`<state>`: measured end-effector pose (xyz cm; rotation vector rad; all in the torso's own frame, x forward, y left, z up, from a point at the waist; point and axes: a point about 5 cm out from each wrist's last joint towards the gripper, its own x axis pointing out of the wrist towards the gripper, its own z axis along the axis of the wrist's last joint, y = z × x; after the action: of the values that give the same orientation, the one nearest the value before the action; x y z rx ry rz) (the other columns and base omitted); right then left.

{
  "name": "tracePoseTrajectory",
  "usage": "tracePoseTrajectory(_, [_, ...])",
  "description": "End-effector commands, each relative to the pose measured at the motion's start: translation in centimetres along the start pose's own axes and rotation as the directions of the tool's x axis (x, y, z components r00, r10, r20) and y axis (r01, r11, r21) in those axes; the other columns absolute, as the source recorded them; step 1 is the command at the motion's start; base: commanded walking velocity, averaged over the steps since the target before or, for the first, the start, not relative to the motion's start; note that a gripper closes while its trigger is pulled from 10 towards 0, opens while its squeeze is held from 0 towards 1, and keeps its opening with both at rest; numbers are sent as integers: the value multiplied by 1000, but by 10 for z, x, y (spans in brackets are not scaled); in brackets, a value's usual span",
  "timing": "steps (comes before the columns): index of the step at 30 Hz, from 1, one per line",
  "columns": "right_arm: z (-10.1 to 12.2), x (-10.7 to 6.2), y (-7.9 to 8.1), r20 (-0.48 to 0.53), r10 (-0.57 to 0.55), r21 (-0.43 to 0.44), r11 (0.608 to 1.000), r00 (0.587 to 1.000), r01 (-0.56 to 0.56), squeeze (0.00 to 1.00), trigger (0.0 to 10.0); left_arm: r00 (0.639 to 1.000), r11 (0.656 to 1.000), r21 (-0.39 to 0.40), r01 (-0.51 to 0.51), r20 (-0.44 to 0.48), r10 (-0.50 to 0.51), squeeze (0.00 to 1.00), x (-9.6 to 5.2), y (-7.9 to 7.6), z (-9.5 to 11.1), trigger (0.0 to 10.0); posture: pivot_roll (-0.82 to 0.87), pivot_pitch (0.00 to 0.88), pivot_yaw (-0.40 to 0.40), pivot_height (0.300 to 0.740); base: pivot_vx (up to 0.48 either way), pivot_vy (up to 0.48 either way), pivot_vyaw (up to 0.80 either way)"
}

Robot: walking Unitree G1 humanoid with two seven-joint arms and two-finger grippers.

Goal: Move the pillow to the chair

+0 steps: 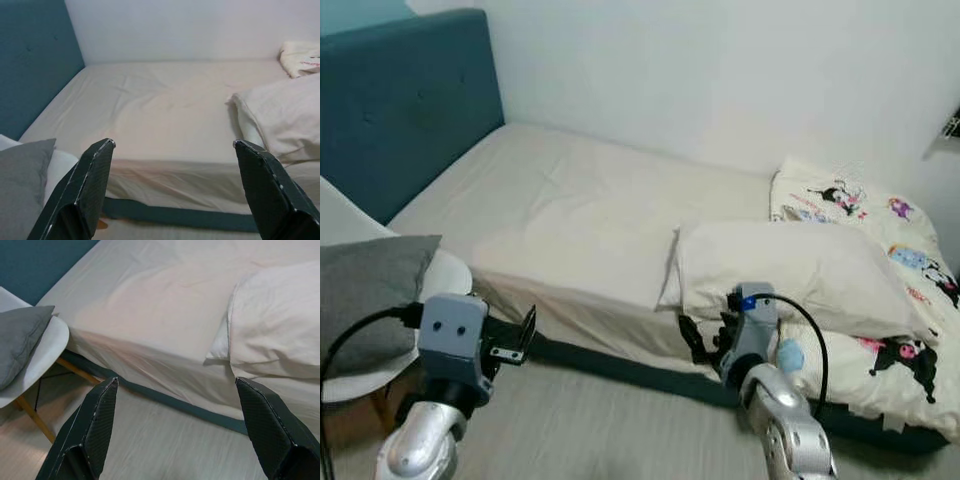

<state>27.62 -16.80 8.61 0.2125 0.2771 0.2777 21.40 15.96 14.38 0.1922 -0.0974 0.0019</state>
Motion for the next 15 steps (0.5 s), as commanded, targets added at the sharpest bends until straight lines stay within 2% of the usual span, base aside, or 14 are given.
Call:
tracePoseTrajectory(1, [-3, 0, -2, -22, -6, -4, 1000, 1000, 6, 0, 10000, 1000, 1000, -1, 4, -17, -4, 0, 0, -1, -3, 10000, 73, 0, -133, 740, 0, -352, 0])
tracePoseTrajectory(15, [-2, 1, -2, -20, -4, -2, 1000, 1000, 4, 0, 10000, 1000, 1000, 4, -2, -14, 2, 0, 1, -1, -2, 10000, 74, 0, -135, 740, 0, -359, 0])
